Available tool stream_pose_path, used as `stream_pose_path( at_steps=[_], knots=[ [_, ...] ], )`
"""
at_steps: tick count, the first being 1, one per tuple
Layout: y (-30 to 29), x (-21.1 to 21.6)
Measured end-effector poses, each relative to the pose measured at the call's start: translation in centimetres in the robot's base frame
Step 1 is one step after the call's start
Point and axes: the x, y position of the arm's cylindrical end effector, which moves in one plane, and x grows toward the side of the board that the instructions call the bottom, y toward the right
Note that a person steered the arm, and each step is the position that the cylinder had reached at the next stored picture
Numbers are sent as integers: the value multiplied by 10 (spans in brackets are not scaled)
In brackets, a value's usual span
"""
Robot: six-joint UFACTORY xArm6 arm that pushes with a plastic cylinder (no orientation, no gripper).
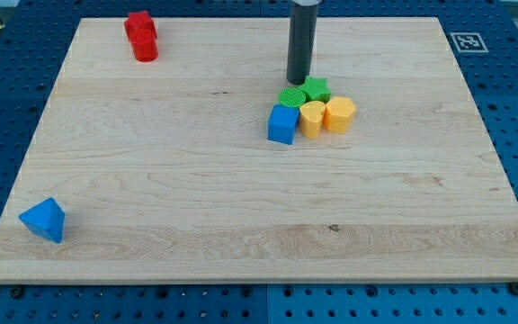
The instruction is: Move the green circle into the green star
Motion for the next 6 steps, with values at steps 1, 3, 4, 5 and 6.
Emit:
stream_pose_path(
  at_steps=[1,3,4,5,6],
  knots=[
    [6,3],
    [3,-2],
    [-17,-3],
    [-43,-3],
    [-44,12]
  ],
)
